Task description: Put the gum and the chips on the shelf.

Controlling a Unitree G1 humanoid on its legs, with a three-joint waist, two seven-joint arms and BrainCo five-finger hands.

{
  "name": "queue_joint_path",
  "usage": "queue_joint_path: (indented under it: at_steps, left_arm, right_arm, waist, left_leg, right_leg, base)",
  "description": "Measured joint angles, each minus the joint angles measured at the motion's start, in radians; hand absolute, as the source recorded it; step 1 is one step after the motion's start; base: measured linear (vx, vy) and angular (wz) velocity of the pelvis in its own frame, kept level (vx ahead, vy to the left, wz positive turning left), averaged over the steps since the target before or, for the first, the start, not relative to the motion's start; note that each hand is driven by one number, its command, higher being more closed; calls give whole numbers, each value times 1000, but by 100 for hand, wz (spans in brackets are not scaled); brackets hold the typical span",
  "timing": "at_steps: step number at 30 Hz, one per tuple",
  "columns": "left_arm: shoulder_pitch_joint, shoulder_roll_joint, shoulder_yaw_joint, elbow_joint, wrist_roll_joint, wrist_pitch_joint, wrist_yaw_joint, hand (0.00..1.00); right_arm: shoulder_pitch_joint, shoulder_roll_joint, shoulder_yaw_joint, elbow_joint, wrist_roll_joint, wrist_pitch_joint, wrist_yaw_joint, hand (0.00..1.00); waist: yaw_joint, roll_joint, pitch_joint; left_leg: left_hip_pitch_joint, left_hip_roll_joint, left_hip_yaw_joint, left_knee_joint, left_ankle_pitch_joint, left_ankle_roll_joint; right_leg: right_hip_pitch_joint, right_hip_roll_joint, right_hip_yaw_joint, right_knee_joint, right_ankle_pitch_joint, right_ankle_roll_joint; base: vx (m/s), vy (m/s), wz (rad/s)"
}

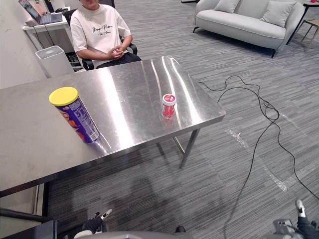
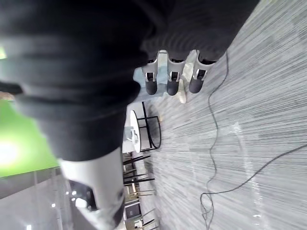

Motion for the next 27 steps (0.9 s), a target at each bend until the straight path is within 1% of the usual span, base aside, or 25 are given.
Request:
queue_joint_path:
  at_steps: [2, 6, 9, 12, 14, 17, 19, 20, 23, 24, 26, 27]
  left_arm:
    - [0, 0, -28, -4, 1, 1, 2, 0]
    - [0, 5, -64, -12, 7, 14, 2, 0]
    - [0, 9, -91, -15, 12, 16, 3, 0]
    - [0, 10, -108, -26, 40, 18, 2, 0]
    - [0, 10, -113, -28, 40, 19, 3, 0]
    - [0, 11, -119, -29, 41, 19, 4, 0]
    - [0, 17, -142, -35, 40, 19, 3, 0]
    - [0, 19, -149, -35, 40, 19, 3, 0]
    - [1, 22, -169, -37, 38, 18, 3, 0]
    - [1, 24, -174, -38, 38, 18, 2, 0]
    - [2, 30, -186, -38, 38, 17, -2, 0]
    - [2, 30, -187, -38, 38, 16, -2, 0]
  right_arm:
    - [-35, 0, -16, -35, -64, 1, -38, 0]
    - [-75, -23, -34, -58, -143, 4, -63, 0]
    - [-96, -53, -34, -58, -141, 4, -65, 0]
    - [-119, -82, -25, -62, -140, 4, -58, 0]
    - [-129, -94, -22, -88, -141, 4, -54, 0]
    - [-129, -120, 16, -137, -140, 4, -33, 0]
    - [-130, -158, 61, -172, -139, 4, 6, 0]
    - [-130, -172, 71, -174, -138, 4, 13, 0]
    - [-151, -285, 155, -172, -136, 4, 61, 0]
    - [-160, -307, 173, -171, -134, 4, 74, 0]
    - [-202, -380, 242, -156, -130, 3, 112, 0]
    - [-214, -393, 258, -150, -130, 3, 121, 0]
  waist:
    - [0, 0, -1]
    - [-2, 0, -1]
    - [-3, -1, 0]
    - [-3, 1, -2]
    - [-3, 2, -3]
    - [-3, 1, -3]
    - [-2, 1, -3]
    - [-3, 0, -4]
    - [-2, 0, -4]
    - [-2, -1, -5]
    - [-2, -6, -12]
    - [-1, -8, -13]
  left_leg:
    - [4, -3, -1, 0, 0, 0]
    - [3, -11, -6, 1, 0, 0]
    - [2, -15, -26, 2, 0, 0]
    - [-10, -16, -32, 2, -1, 1]
    - [-20, -19, -47, 1, -1, 1]
    - [-27, -20, -60, 1, -1, 1]
    - [-43, -26, -75, -1, 1, 5]
    - [-47, -27, -80, -1, 3, 7]
    - [-48, -30, -83, -1, 6, 11]
    - [-50, -30, -83, -2, 7, 13]
    - [-50, -36, -86, -22, 19, 19]
    - [-48, -37, -86, -28, 22, 19]
  right_leg:
    - [2, -2, 0, 0, 0, -1]
    - [1, -10, -1, 2, 0, -1]
    - [-2, -14, -5, 10, 0, -1]
    - [-19, -15, -7, 24, 0, -1]
    - [-32, -17, -11, 29, 0, -1]
    - [-35, -19, -20, 31, 0, -1]
    - [-51, -23, -24, 32, 0, -1]
    - [-53, -24, -28, 32, 0, -1]
    - [-55, -27, -31, 36, 0, 0]
    - [-58, -27, -31, 37, 1, 0]
    - [-66, -30, -32, 38, 2, 3]
    - [-67, -30, -33, 38, 2, 3]
  base:
    - [40, -20, -6]
    - [5, -4, -1]
    - [-19, -19, 3]
    - [-52, -29, 1]
    - [-68, -36, 7]
    - [-78, -36, 7]
    - [-95, -39, 4]
    - [-87, -36, 10]
    - [-56, -18, 3]
    - [-45, -12, -3]
    - [-25, -17, 2]
    - [-2, -19, 9]
